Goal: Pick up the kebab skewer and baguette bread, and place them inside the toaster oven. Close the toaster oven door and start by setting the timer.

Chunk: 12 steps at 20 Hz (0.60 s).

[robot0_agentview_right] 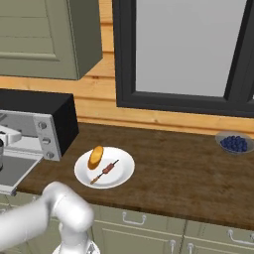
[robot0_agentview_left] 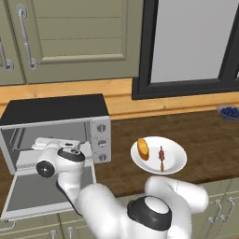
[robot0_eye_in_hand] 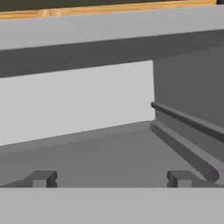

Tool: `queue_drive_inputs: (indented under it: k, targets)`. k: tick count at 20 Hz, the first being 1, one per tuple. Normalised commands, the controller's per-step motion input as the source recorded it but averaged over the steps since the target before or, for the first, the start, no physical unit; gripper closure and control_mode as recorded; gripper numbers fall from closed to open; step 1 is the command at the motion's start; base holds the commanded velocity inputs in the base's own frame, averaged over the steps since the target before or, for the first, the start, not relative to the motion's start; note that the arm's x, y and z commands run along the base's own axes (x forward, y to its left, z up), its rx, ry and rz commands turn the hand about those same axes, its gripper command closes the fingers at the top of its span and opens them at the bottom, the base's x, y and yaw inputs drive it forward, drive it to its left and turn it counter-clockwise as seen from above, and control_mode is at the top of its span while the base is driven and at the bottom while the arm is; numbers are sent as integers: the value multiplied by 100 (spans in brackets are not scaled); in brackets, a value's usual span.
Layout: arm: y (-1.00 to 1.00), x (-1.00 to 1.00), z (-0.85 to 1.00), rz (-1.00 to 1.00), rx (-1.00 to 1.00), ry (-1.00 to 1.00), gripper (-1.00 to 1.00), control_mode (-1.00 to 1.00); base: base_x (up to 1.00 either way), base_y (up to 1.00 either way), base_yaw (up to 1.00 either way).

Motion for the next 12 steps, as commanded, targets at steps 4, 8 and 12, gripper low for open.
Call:
queue_drive_inputs:
  k: [4, 8, 12]
  targets:
    - [34, 36, -23, 0, 0, 0, -100, -100, 0, 0, 0]
    - [35, 54, -18, 0, 0, 0, -100, -100, 0, 0, 0]
    - [22, 51, -25, 0, -1, 1, -100, -100, 0, 0, 0]
